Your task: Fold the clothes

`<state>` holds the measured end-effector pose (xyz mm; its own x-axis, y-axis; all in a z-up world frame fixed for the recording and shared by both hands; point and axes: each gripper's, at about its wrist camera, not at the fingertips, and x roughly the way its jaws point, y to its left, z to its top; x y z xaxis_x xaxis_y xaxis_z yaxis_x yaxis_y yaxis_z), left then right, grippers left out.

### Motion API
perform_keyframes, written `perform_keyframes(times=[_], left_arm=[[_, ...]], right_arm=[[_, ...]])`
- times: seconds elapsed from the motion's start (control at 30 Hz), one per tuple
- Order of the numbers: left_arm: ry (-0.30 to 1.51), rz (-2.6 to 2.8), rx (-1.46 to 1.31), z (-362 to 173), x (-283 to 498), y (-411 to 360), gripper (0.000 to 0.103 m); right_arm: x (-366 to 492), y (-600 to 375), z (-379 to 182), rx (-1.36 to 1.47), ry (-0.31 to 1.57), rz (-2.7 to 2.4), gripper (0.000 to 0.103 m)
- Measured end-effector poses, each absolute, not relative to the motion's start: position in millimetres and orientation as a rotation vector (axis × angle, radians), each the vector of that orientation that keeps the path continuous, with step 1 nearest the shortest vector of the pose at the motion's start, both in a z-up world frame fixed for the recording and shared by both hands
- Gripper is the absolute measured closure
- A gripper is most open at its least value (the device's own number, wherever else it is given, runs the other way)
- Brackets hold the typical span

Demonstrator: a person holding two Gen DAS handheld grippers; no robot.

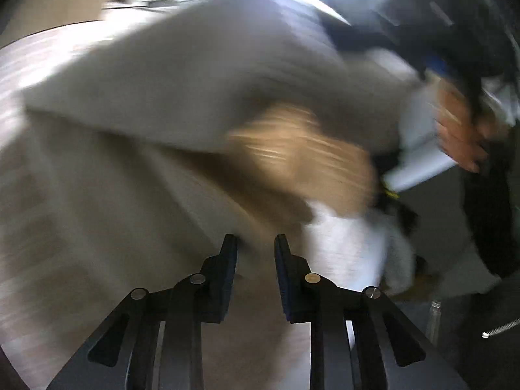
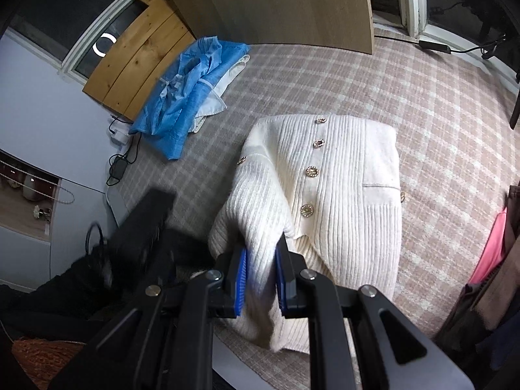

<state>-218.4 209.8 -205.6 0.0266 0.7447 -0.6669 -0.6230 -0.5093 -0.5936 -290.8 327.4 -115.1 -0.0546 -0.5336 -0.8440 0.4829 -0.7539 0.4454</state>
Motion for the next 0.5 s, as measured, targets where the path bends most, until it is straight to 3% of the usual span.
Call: perform_keyframes(times=[0.27,0.5], left_arm=[[-0.188,1.865,-1.32,-202,-234,154,0.082],[-0.263,1.817,-1.321,-230,-271,197,0.082]], right_arm=[[-289,329,-116,1.522,-0.069,-1.875,0.088],[-290,328,-109,1.51,-0.063,-1.879,0.088]])
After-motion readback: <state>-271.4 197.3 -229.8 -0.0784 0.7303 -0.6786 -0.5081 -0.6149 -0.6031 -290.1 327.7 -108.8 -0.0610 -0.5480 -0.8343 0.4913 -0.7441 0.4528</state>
